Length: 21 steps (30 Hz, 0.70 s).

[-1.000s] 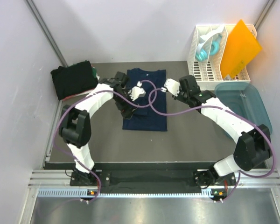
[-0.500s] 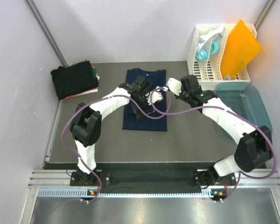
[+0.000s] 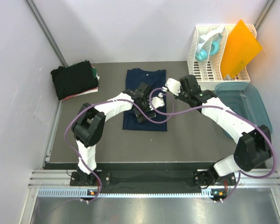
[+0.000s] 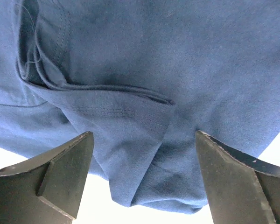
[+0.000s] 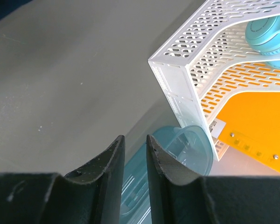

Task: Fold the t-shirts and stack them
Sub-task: Fold the folded rectangular tshirt in 1/3 of the way

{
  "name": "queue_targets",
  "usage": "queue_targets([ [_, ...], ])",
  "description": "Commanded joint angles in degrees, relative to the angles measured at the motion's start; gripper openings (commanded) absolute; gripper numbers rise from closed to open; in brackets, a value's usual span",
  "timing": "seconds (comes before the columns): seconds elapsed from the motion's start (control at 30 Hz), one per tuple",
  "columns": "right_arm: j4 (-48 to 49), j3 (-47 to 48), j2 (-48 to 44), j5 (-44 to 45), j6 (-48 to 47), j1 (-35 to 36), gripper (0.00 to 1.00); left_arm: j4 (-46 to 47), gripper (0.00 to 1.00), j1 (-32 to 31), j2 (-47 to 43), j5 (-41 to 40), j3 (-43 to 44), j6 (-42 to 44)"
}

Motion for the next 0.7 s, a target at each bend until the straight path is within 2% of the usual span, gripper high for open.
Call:
queue_targets([
  [0.0,2.1,3.7,0.4,-0.6,0.3,-0.1,0.25,3.9,0.86,-0.1,0.1,-0.9,-0.6,0.6],
  [0.13,2.0,3.8,0.5,-0.8,0.4,-0.1,0.25,3.8,0.63,-0.1,0.8,-1.1,-0.2,0.9],
  [0.23,2.0,3.8,0.5,-0.9,0.6,-0.1,0.24,3.9,0.54,-0.1,1.2,-1.0,0.4,0.8],
  [0.27,2.1,3.8,0.6,-0.7,0.6,-0.1,0.24,3.9,0.47,-0.1,1.2,-0.9,0.7,0.7],
  [0.33,2.2,3.9,0.6,-0.7,0.6,-0.1,0.24,3.8,0.40,-0.1,1.3,-0.9,1.0,0.8],
  [0.47,2.4,4.0,0.7,-0.5,0.4,-0.1,0.24,3.1,0.14,-0.1,1.5,-1.9,2.0,0.9],
  [0.5,2.5,4.1,0.9,-0.4,0.5,-0.1,0.24,2.7,0.00,-0.1,1.5,-3.0,2.4,0.7],
  [0.67,2.8,3.9,1.2,-0.3,0.4,0.0,0.24,3.8,0.00,-0.1,0.2,-8.3,2.2,-1.0],
])
